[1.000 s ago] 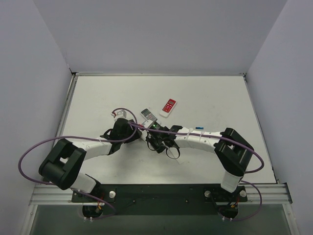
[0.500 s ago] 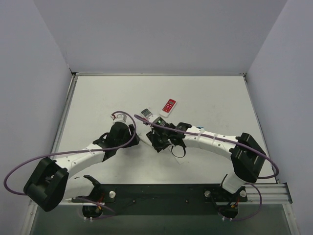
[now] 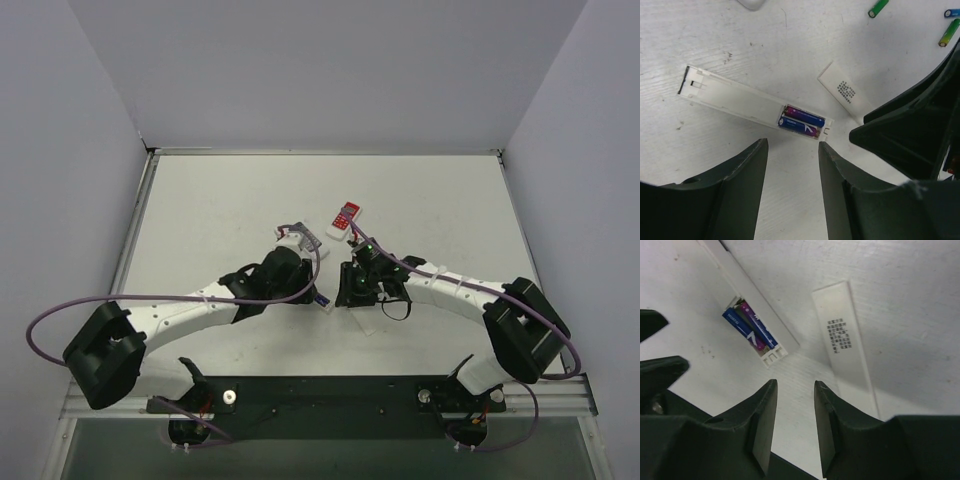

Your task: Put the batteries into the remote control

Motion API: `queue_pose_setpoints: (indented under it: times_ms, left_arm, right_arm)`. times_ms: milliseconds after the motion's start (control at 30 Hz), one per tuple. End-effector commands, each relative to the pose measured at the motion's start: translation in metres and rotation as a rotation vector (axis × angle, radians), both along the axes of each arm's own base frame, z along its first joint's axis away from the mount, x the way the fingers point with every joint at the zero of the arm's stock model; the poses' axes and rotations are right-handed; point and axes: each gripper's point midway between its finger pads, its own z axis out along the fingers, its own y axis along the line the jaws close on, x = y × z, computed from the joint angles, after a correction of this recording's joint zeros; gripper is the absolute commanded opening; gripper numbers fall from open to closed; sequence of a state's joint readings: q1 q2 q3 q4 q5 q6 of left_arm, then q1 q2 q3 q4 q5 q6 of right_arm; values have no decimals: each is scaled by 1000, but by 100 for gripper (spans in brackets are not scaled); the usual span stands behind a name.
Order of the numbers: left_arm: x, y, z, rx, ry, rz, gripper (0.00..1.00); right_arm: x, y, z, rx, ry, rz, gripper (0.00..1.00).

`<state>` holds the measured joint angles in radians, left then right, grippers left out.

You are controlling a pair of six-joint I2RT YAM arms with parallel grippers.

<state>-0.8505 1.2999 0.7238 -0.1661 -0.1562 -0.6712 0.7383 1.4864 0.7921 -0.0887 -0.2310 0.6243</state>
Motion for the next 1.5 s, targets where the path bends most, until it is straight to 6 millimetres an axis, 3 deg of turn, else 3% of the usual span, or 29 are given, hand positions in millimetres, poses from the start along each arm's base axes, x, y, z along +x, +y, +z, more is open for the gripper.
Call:
queue_pose_setpoints:
  times_ms: [0,567,900,1233,1467]
  left_arm:
    - [4,-16,1,44,-7,-52,53]
    - [9,-24,-17,140,25,-102,46]
    - [8,-19,-25,187,45,-101,37]
    - [18,-17,-11,200,-12,-88,34]
    - [23,-20,-20,232,0,-104,27]
  right_arm:
    - [-1,31,7,188,73,-56,31]
    - [3,29,-22,267,185,-159,25]
    - [4,29,-25,275,201,-161,23]
    - [3,29,-27,270,208,-155,22]
    - [2,29,-28,265,210,-150,22]
